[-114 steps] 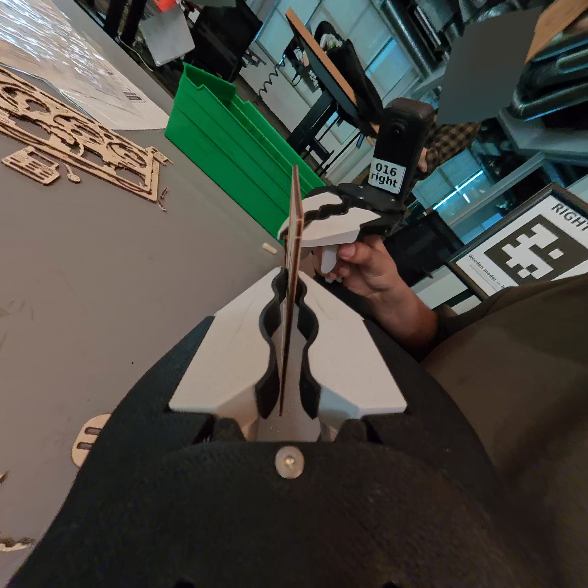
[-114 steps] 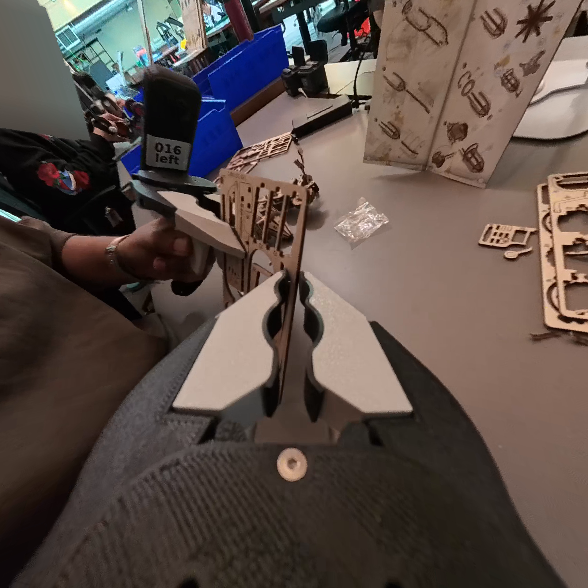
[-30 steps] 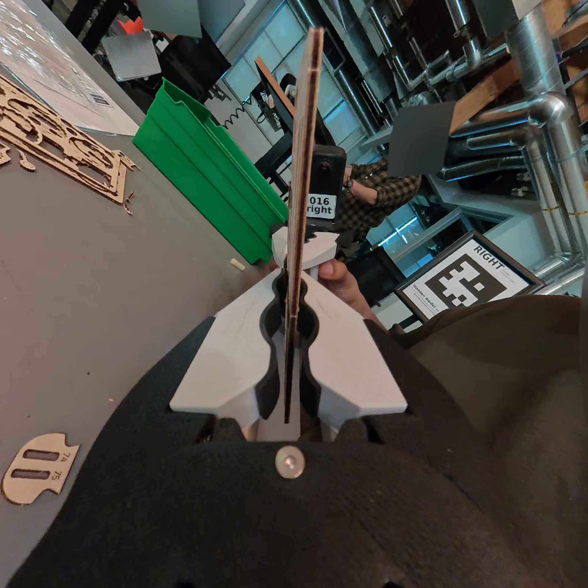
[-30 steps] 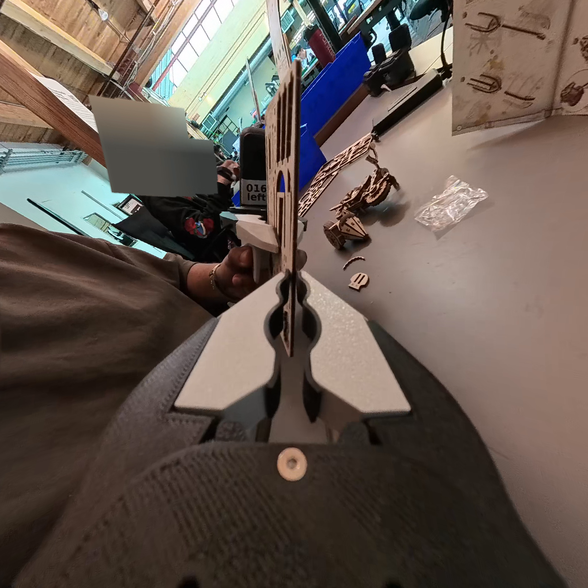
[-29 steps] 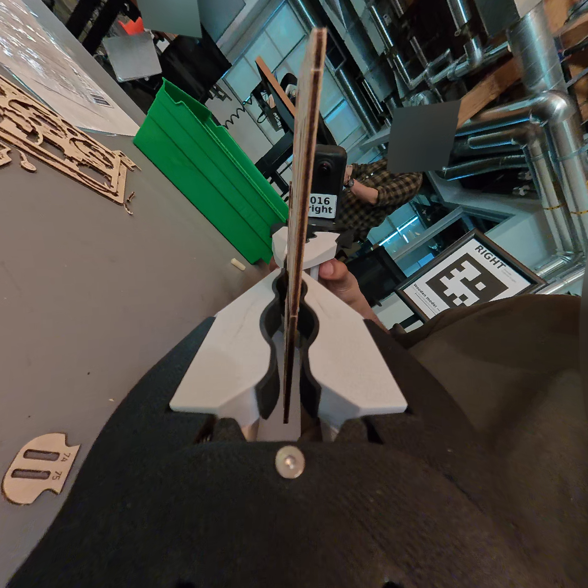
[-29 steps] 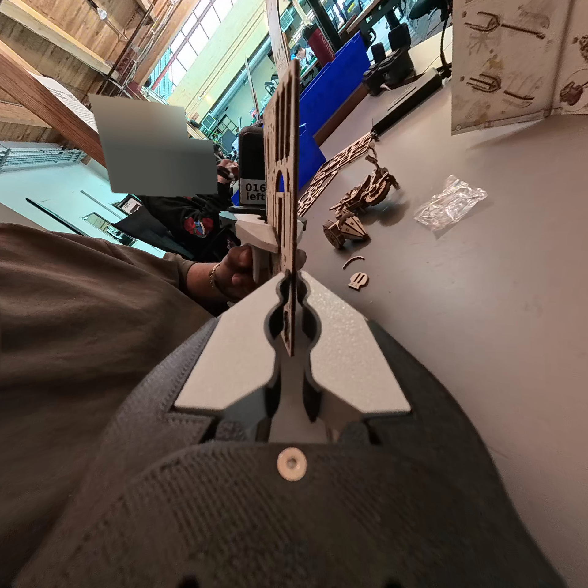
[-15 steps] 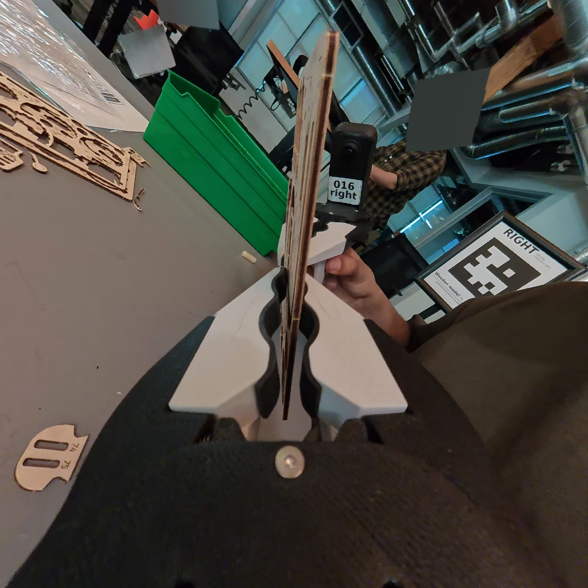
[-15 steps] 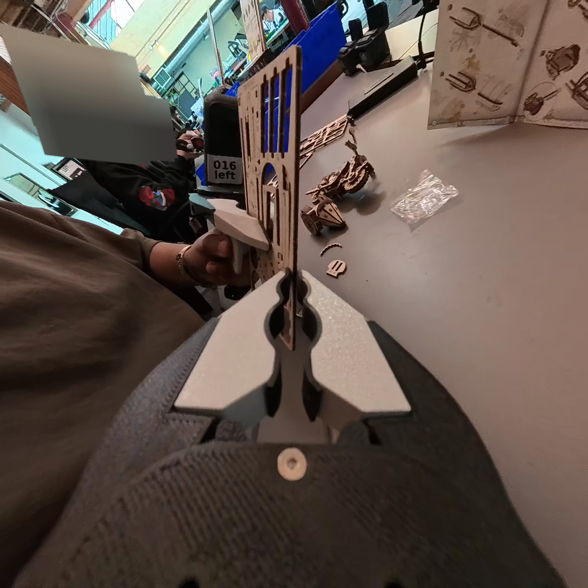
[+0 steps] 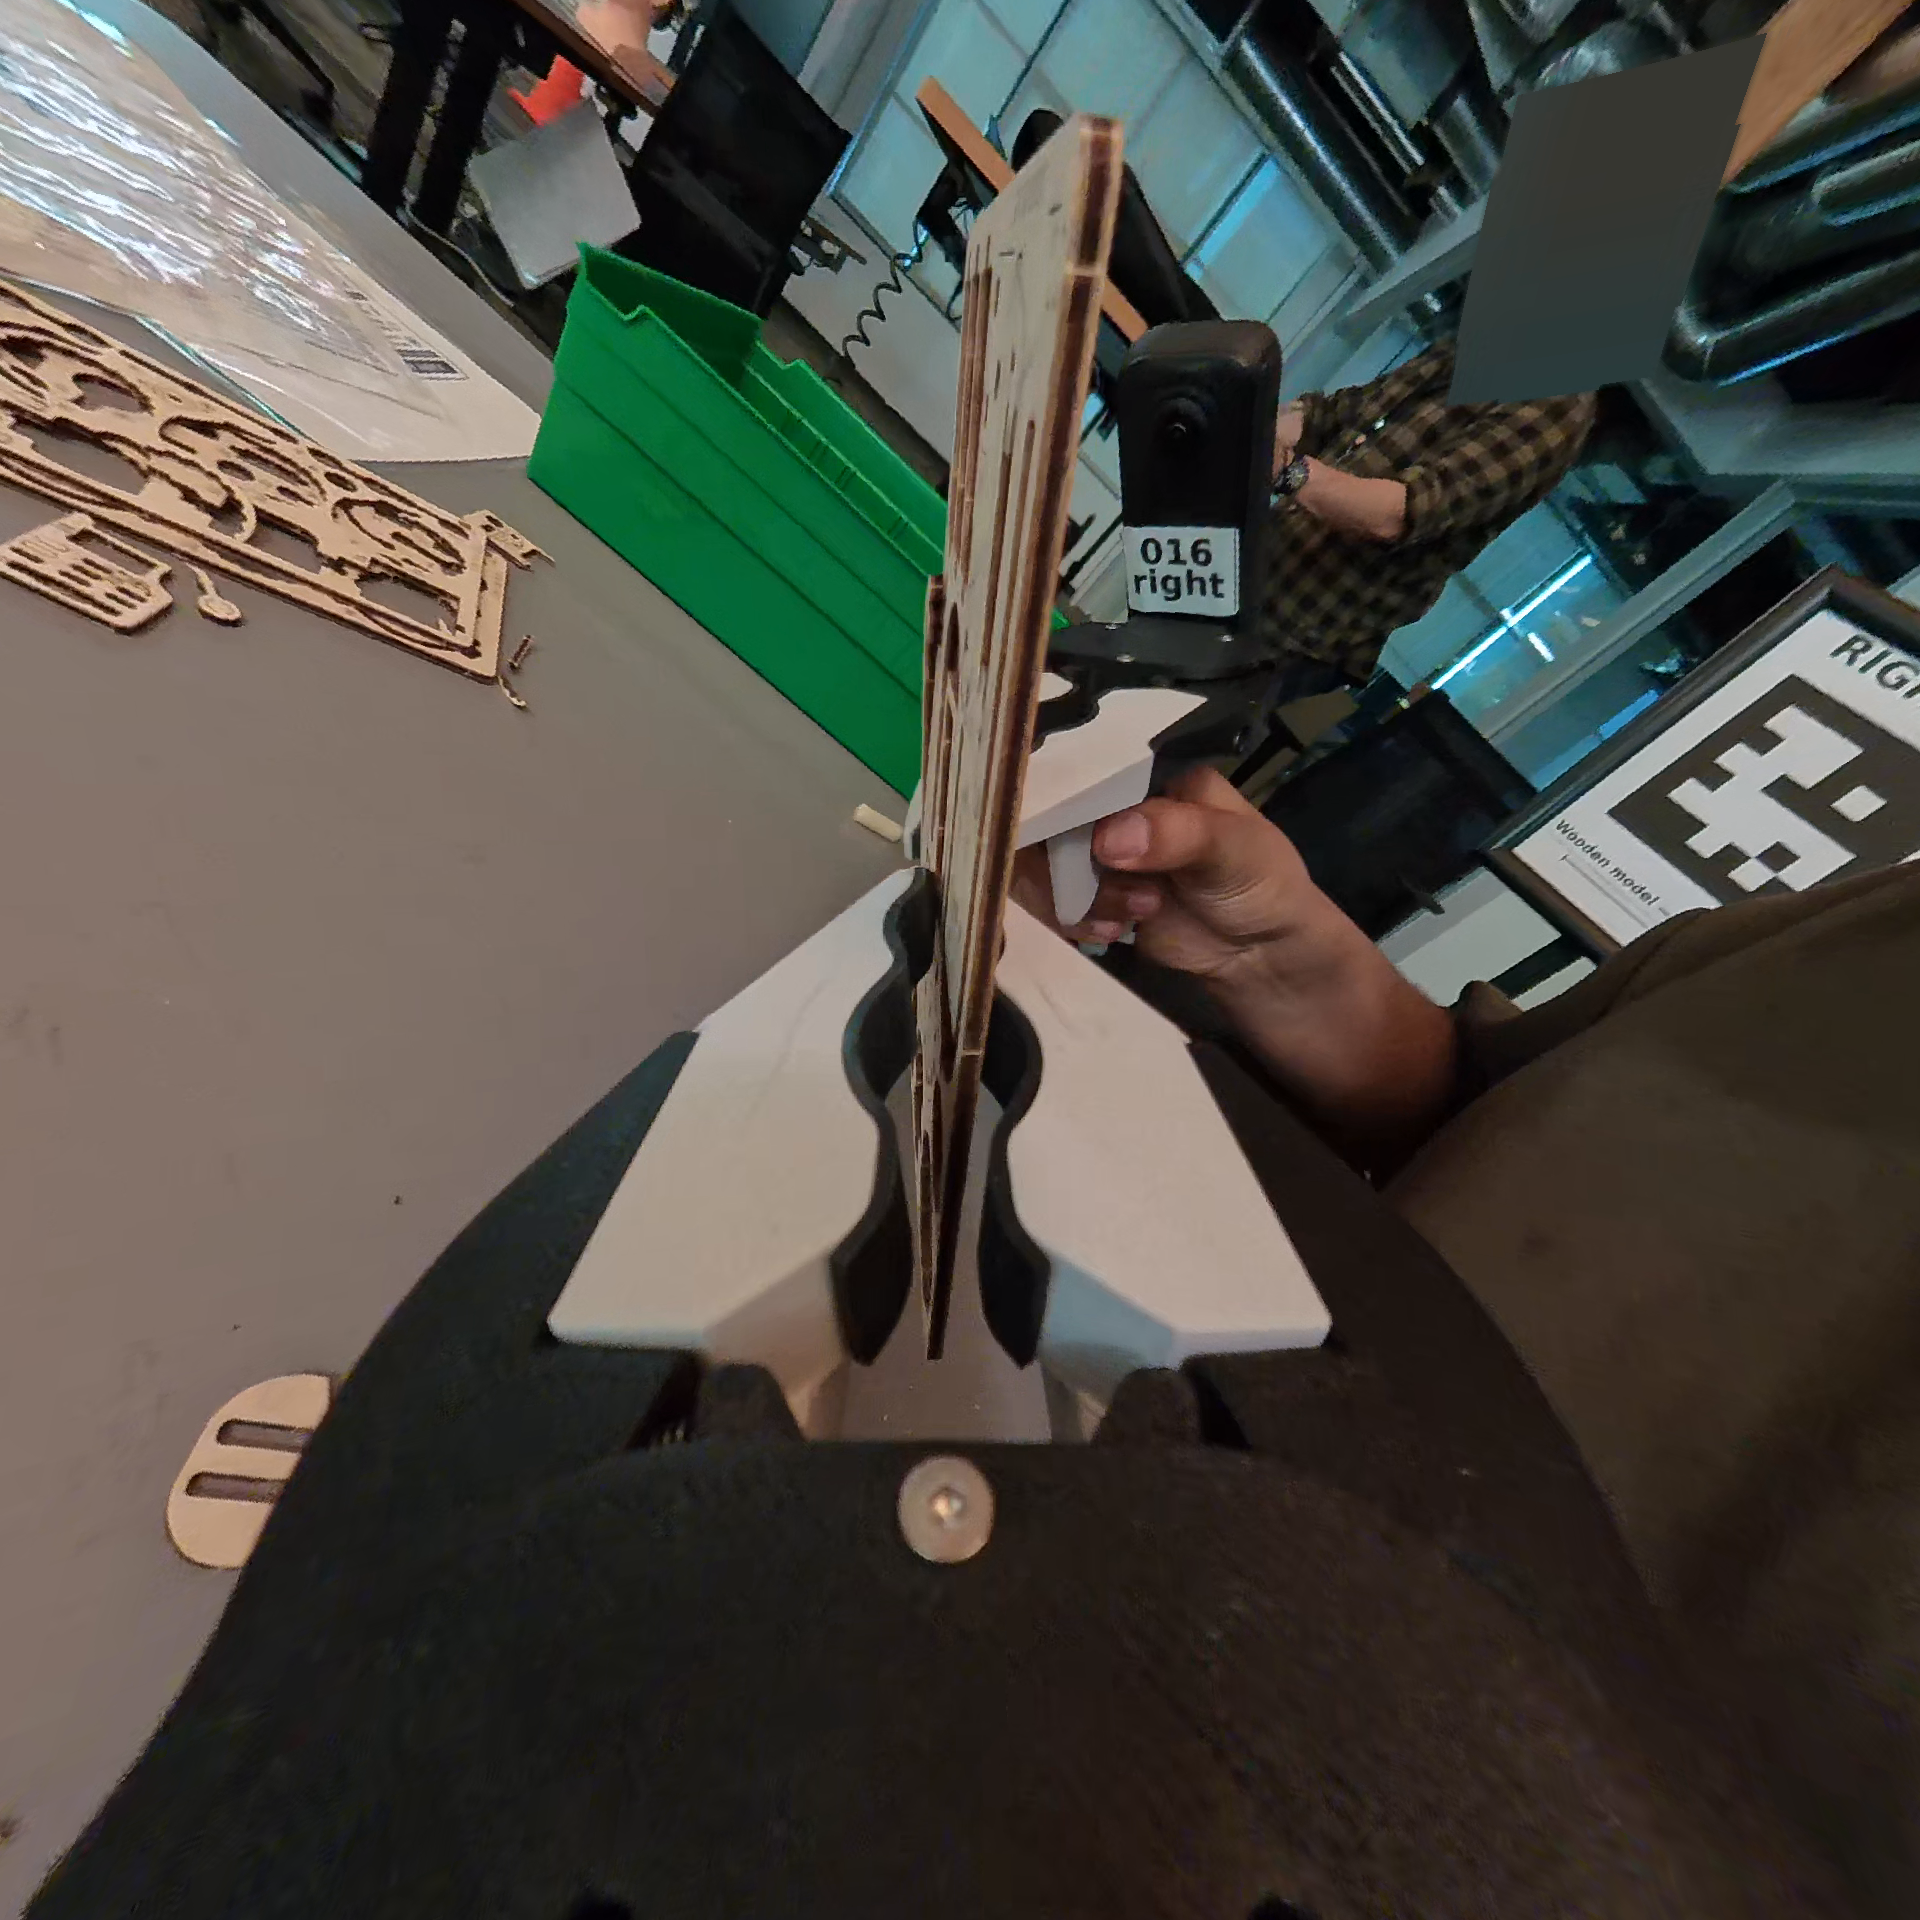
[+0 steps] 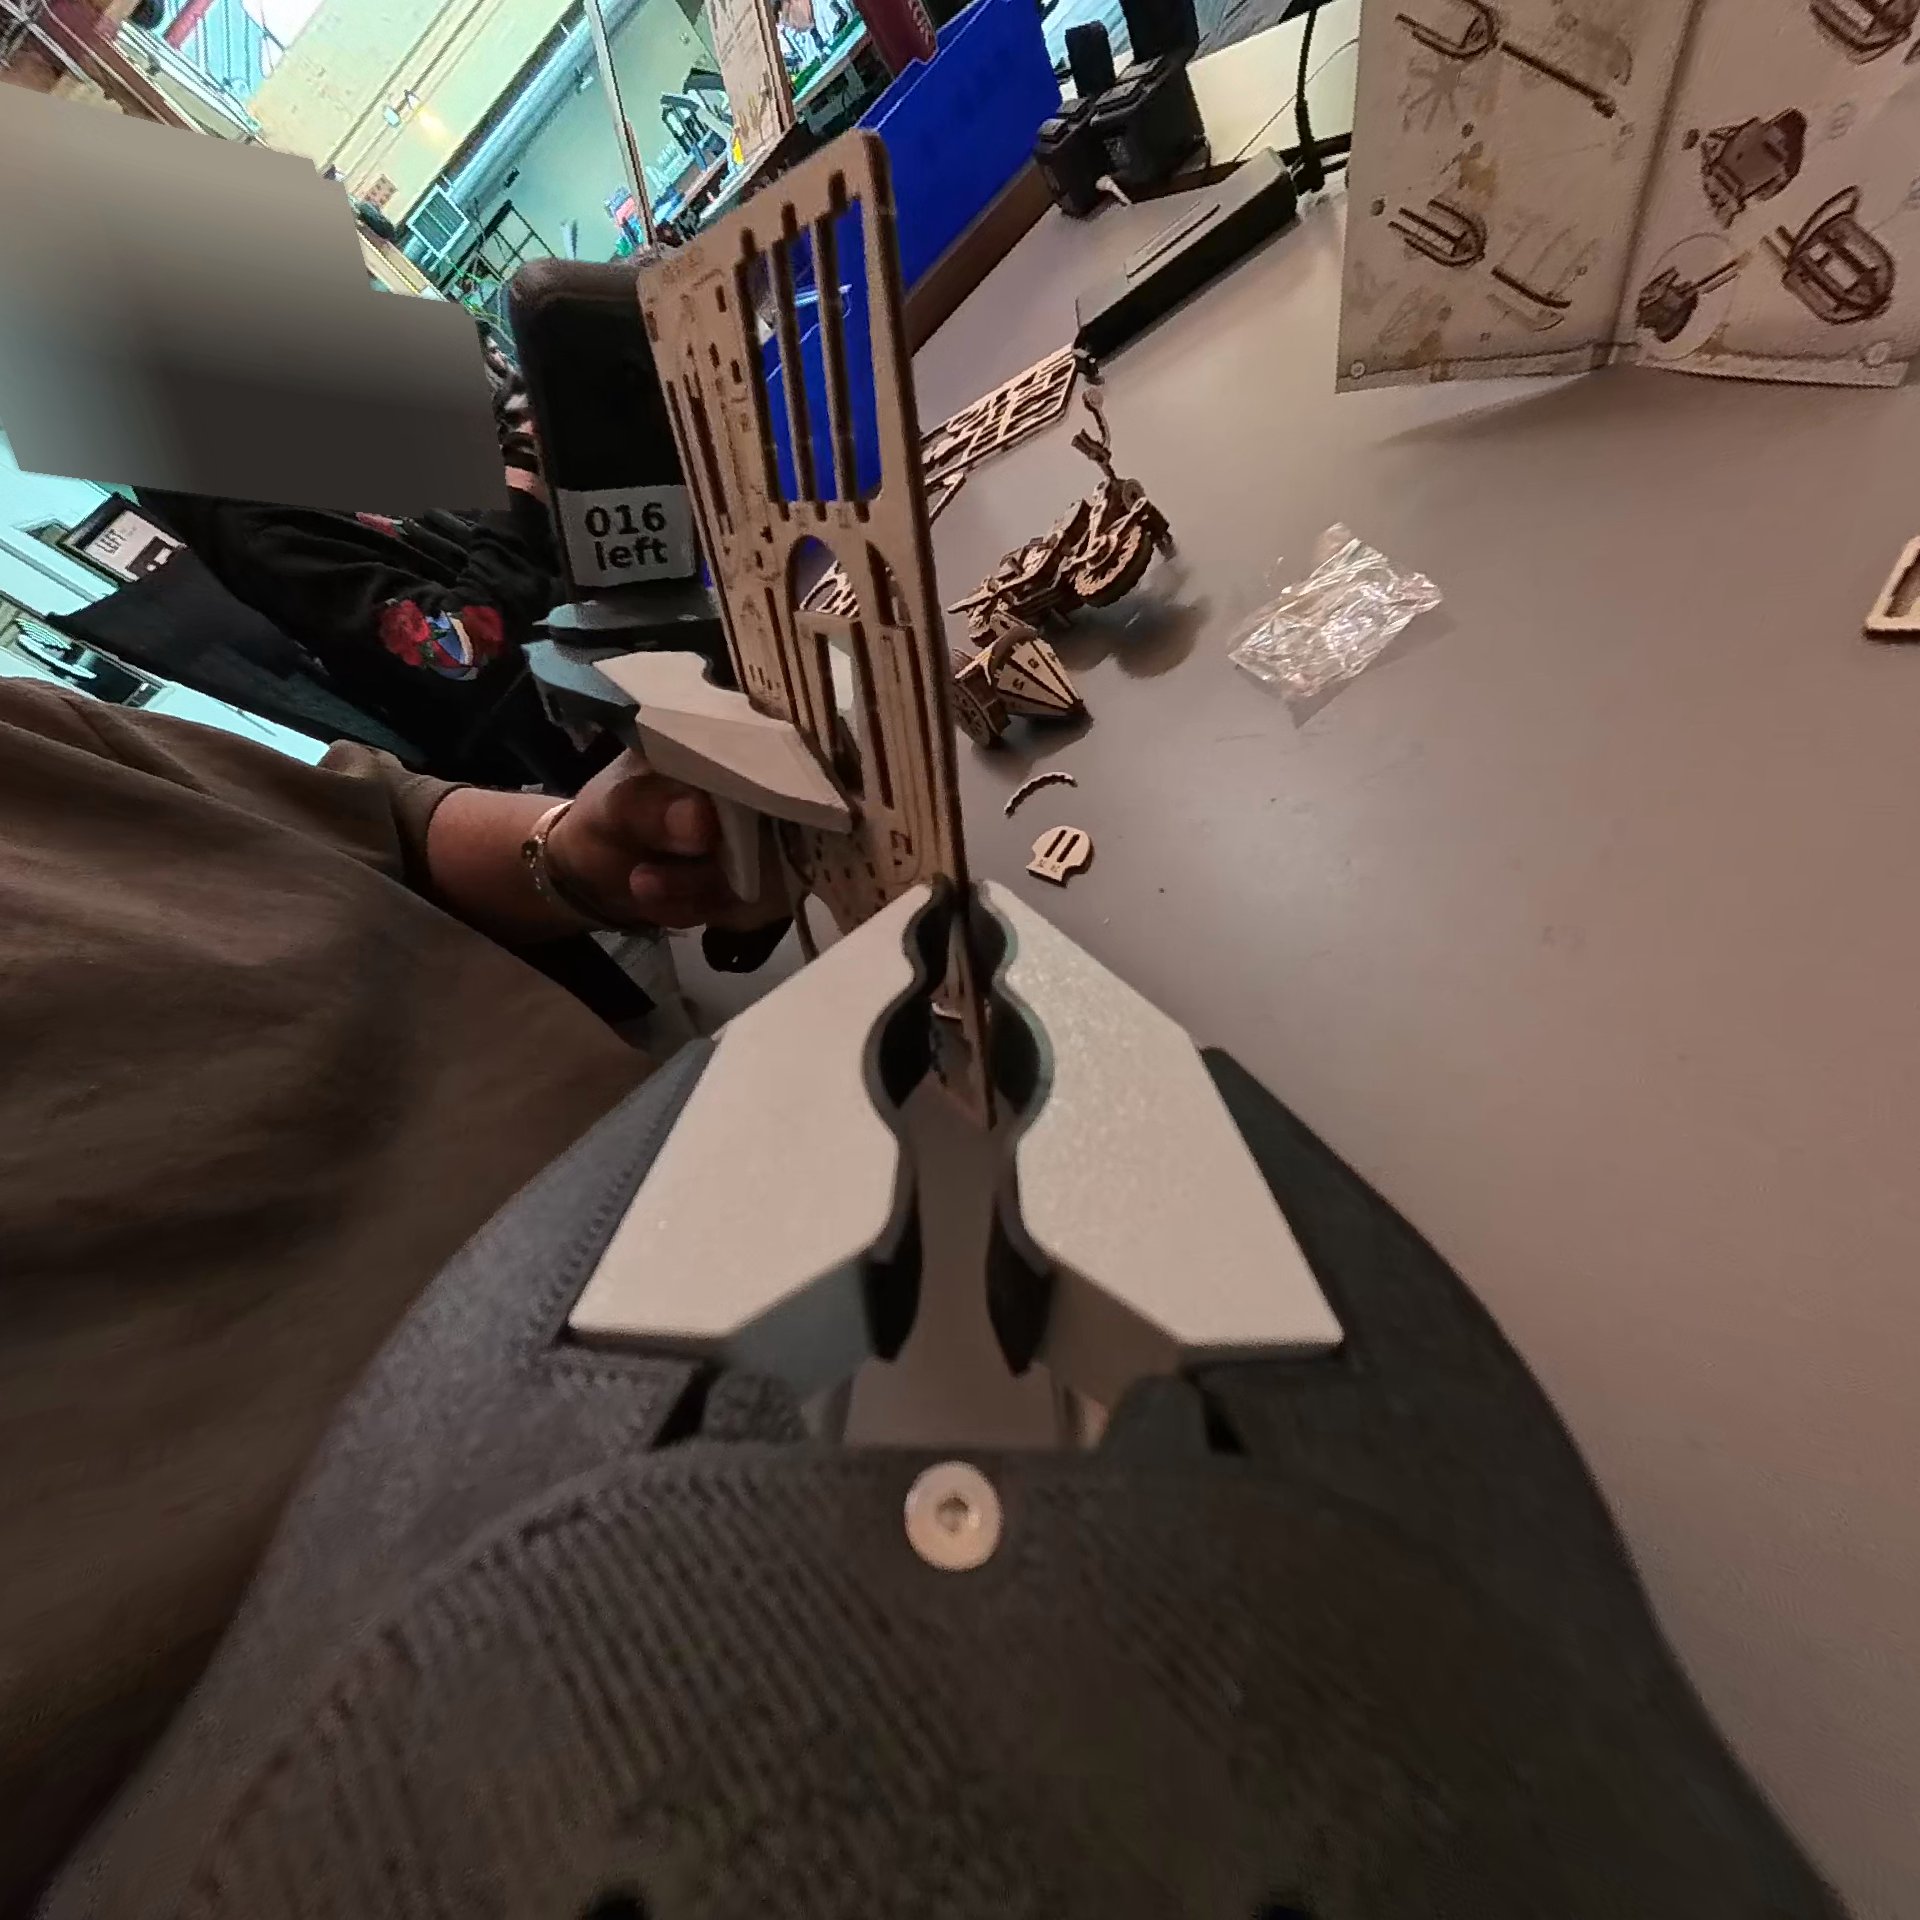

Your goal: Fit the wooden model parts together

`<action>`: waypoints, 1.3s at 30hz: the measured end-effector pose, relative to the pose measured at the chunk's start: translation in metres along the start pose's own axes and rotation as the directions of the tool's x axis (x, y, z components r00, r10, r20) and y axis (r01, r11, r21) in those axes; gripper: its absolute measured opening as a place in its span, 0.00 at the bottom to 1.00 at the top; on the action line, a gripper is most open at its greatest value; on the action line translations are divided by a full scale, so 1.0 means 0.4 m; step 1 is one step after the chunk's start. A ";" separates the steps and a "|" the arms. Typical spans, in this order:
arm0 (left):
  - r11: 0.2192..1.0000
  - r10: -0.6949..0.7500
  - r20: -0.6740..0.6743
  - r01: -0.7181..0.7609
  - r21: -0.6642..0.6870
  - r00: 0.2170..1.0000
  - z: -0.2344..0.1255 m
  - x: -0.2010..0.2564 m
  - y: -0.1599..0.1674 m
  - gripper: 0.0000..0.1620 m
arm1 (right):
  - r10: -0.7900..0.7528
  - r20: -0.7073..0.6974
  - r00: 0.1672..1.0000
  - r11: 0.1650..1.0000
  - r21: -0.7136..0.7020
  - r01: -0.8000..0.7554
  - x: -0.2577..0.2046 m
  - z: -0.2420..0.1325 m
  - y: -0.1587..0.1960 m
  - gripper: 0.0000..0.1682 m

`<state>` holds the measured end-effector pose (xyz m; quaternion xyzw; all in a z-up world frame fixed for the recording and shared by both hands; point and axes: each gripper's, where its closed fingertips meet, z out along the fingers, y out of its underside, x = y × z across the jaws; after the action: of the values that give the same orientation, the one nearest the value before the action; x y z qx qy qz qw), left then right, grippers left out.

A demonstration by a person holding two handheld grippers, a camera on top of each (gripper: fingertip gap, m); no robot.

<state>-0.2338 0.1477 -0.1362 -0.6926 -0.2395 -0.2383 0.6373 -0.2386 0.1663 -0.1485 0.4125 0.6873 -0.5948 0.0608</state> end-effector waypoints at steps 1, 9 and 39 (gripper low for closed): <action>1.000 0.010 0.006 -0.010 -0.003 1.000 0.000 0.000 0.001 0.02 | -0.003 -0.004 1.000 1.000 -0.003 0.003 0.000 0.001 0.001 0.01; 0.998 0.060 0.036 -0.060 -0.013 0.998 0.002 -0.002 0.004 0.02 | -0.050 -0.068 0.996 0.999 -0.006 0.050 0.008 0.004 0.001 0.01; 0.999 -0.013 -0.036 0.015 0.046 0.999 -0.017 0.006 -0.031 0.01 | -0.064 0.021 0.998 0.998 -0.019 0.064 -0.011 0.006 0.008 0.01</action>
<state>-0.2401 0.1417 -0.1246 -0.6716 -0.2383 -0.2494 0.6557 -0.2344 0.1619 -0.1492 0.3836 0.7053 -0.5938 0.0530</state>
